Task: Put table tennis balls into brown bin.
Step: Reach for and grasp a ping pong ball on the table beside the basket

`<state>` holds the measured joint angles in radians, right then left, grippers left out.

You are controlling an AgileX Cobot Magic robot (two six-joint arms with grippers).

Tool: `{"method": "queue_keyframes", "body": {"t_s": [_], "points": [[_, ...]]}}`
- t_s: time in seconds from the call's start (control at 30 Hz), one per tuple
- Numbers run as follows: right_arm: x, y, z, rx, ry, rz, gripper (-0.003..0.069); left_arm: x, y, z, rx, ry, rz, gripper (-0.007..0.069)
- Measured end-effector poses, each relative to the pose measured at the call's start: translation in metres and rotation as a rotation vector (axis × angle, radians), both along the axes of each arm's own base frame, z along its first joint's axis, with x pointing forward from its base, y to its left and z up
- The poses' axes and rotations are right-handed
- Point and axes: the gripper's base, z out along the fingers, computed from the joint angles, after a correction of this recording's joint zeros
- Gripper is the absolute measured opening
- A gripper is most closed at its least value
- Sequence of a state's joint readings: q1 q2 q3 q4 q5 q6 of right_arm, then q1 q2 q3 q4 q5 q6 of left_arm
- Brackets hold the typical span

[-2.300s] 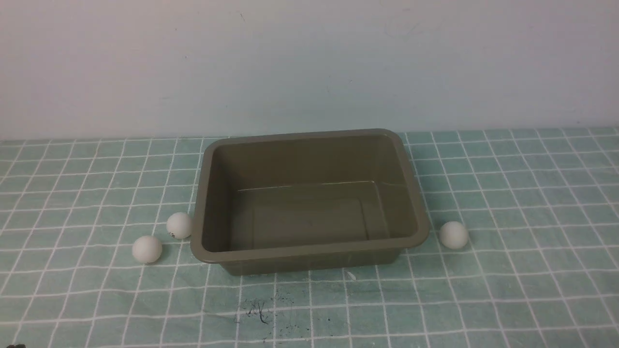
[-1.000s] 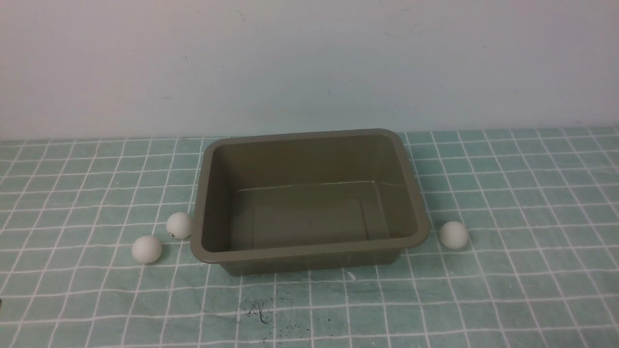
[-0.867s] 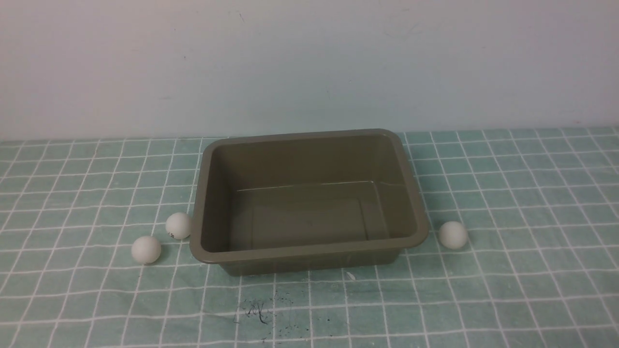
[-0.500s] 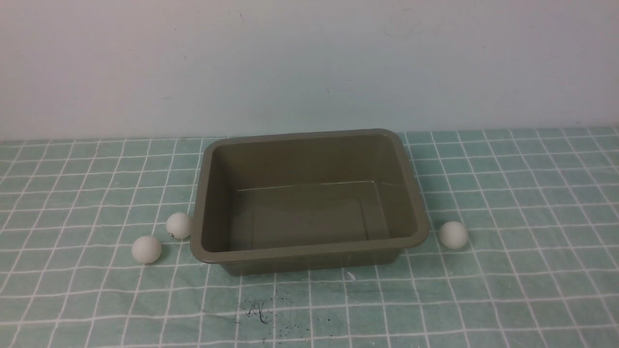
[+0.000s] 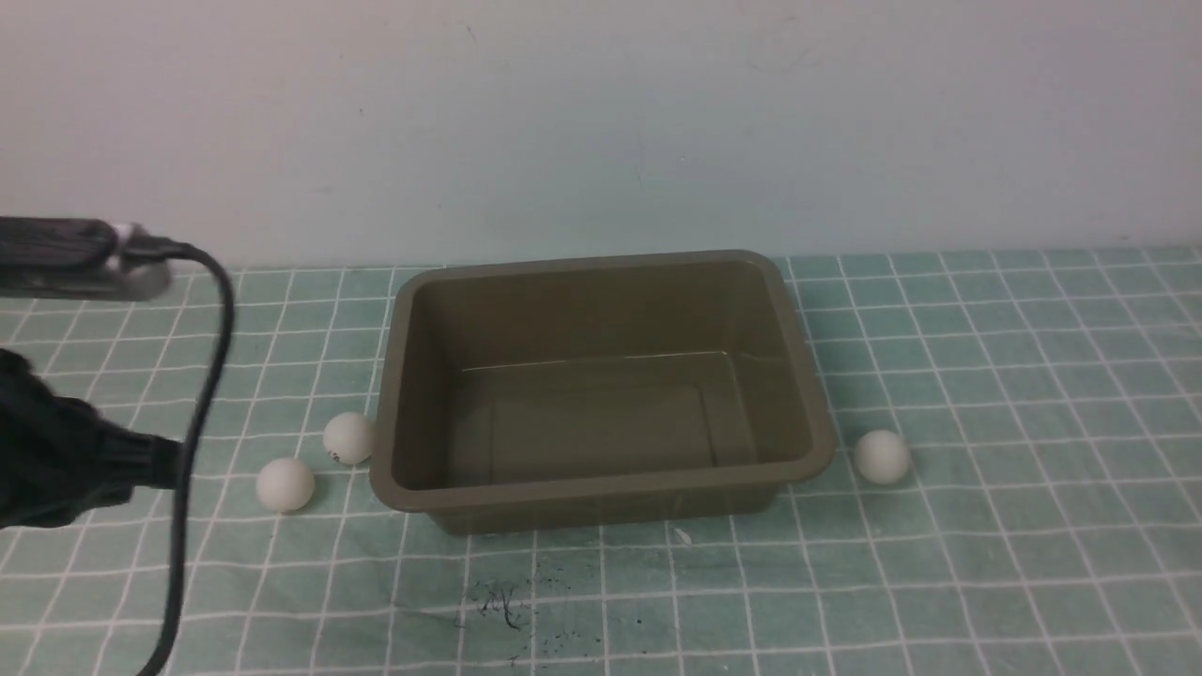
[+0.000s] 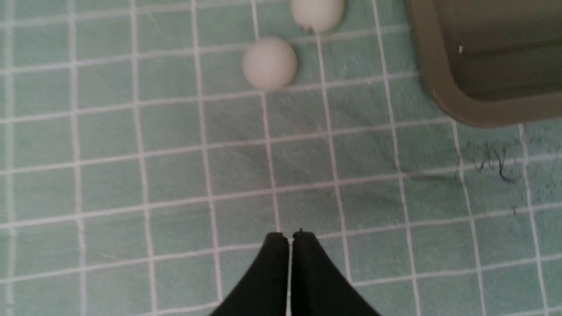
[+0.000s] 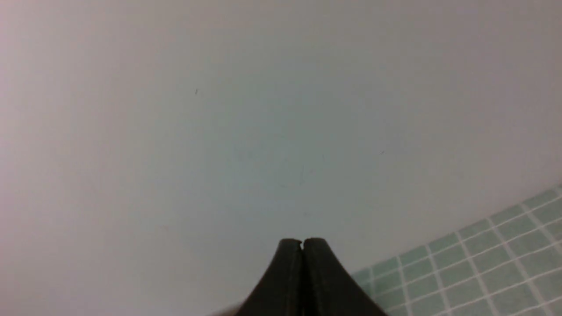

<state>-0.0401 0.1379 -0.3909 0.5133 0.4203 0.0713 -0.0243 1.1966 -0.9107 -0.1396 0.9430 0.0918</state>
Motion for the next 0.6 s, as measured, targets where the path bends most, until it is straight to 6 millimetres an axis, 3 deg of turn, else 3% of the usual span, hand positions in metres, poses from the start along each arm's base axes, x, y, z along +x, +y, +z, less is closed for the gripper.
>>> {"method": "queue_keyframes", "body": {"t_s": [0.07, 0.1, 0.13, 0.17, 0.23, 0.4, 0.5, 0.57, 0.6], "points": [[0.003, 0.002, 0.027, -0.132, 0.064, 0.023, -0.0015, 0.020, -0.002, -0.013, -0.017, 0.089, -0.011, -0.0005], [0.013, 0.003, 0.041, -0.221, 0.189, 0.054, -0.0015, 0.037, -0.004, -0.024, -0.022, 0.150, -0.019, -0.0005], [0.014, 0.004, 0.043, -0.223, 0.205, 0.061, -0.0015, 0.037, -0.004, -0.022, -0.022, 0.147, -0.020, -0.0005], [0.022, 0.003, 0.059, -0.290, 0.297, 0.081, -0.0015, 0.051, -0.005, -0.032, -0.020, 0.197, -0.025, -0.0005], [0.039, 0.001, 0.071, -0.361, 0.462, 0.114, -0.0015, 0.070, -0.004, -0.041, -0.004, 0.246, -0.033, -0.0005], [0.077, -0.002, 0.074, -0.421, 0.656, 0.162, -0.0015, 0.108, -0.005, -0.048, 0.003, 0.259, -0.038, -0.0001], [0.088, -0.002, 0.068, -0.417, 0.704, 0.179, -0.0015, 0.123, -0.005, -0.054, 0.004, 0.240, -0.035, 0.0019], [0.094, -0.001, 0.065, -0.416, 0.728, 0.194, -0.0015, 0.135, -0.005, -0.063, 0.005, 0.238, -0.032, 0.0069], [0.097, -0.001, 0.063, -0.415, 0.735, 0.202, -0.0015, 0.141, -0.005, -0.071, 0.006, 0.243, -0.032, 0.0134]]}}
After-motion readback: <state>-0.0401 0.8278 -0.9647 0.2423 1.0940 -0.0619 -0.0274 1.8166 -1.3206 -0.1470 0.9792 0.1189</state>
